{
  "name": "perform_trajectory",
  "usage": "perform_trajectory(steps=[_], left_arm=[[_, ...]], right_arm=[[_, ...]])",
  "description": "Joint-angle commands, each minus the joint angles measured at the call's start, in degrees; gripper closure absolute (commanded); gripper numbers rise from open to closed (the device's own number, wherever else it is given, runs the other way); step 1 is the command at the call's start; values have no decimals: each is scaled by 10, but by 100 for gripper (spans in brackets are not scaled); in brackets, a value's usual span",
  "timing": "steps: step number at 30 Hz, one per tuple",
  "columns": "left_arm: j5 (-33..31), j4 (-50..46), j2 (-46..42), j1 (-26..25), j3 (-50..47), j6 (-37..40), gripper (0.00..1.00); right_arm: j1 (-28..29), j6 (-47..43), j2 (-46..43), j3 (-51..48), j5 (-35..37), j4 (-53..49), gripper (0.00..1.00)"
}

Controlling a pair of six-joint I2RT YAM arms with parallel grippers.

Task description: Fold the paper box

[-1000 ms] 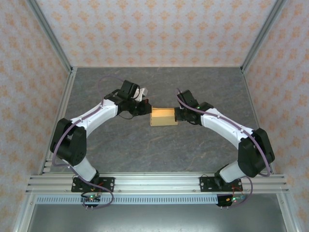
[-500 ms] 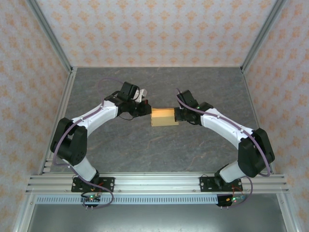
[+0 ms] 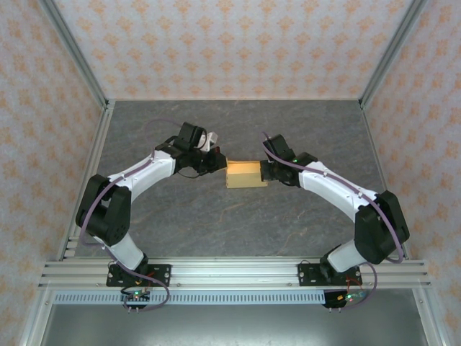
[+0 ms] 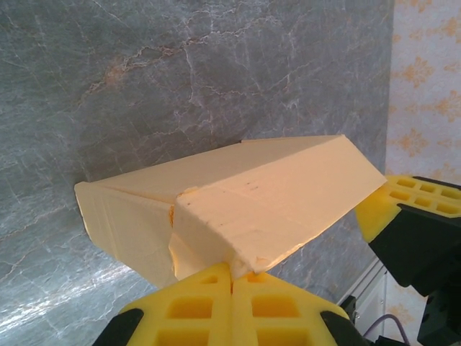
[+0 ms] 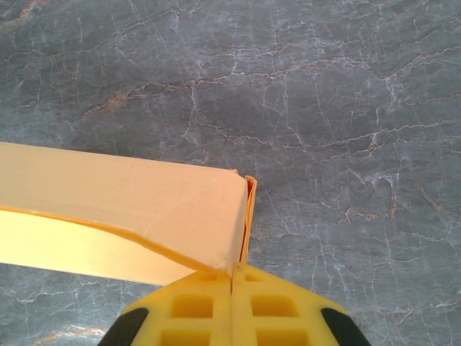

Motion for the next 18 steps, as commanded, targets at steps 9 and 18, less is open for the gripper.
perform_trajectory(steps=[9, 18], left_arm=[[34, 108, 8, 17, -42, -99, 100], [3, 61, 4, 17, -33, -69, 100]], right_arm=[[4, -8, 13, -5, 12, -19, 100], [4, -10, 13, -3, 16, -19, 100]])
